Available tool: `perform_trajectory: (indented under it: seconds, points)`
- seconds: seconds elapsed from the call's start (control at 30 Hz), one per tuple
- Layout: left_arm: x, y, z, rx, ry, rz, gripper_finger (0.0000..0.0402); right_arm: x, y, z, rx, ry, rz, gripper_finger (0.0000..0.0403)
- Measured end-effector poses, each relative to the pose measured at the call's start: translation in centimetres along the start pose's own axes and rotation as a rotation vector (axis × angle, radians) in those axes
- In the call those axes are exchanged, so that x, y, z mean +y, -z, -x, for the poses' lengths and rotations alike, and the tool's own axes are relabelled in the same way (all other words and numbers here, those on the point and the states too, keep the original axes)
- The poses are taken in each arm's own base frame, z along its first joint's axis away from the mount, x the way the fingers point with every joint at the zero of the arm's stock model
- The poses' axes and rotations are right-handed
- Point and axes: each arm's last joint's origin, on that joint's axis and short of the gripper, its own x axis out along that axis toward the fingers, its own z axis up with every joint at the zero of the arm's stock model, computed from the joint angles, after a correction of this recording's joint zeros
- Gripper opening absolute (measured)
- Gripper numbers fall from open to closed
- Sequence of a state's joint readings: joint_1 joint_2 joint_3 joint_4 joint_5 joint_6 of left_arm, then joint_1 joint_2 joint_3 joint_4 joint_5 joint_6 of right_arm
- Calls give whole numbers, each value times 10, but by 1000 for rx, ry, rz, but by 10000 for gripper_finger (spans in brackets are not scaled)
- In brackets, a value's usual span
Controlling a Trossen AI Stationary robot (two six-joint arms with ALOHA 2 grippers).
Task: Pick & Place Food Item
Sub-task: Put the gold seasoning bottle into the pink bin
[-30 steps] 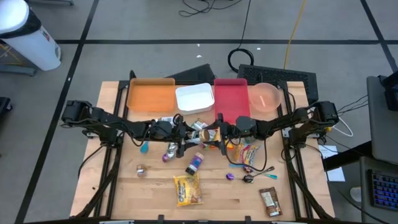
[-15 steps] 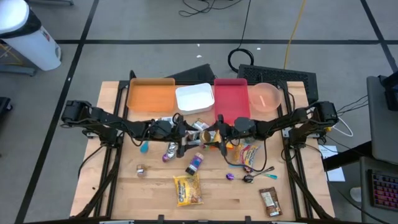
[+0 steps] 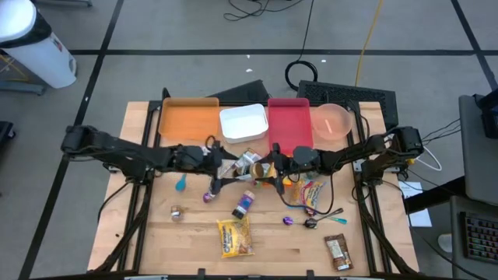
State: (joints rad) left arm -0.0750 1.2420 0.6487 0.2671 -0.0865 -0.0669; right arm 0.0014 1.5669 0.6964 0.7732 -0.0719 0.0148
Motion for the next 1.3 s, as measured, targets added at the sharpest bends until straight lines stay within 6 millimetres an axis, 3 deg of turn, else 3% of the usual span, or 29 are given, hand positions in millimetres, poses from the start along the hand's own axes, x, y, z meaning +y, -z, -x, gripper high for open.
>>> perform_trajectory:
  seconds: [0.23, 0.43, 0.8, 0.97, 1.13, 1.3]
  points:
    - [0, -18, 48, -27, 13, 130, 378, -8, 0, 1, 5, 23, -31, 269]
    - [-3, -24, 69, -57, -5, 139, 379, -10, 0, 1, 1, 24, -6, 270]
    - [-3, -16, 71, 5, -97, 115, 379, -9, 2, 1, 21, -22, 2, 270]
    - [-3, -16, 71, 5, -98, 115, 379, -19, -2, 0, 24, 5, -7, 270]
    - [-3, -16, 71, 6, -98, 115, 379, -38, -21, -10, 131, 61, 2, 270]
    - [-3, -16, 71, 6, -98, 115, 379, -59, -60, -17, 272, 151, 59, 270]
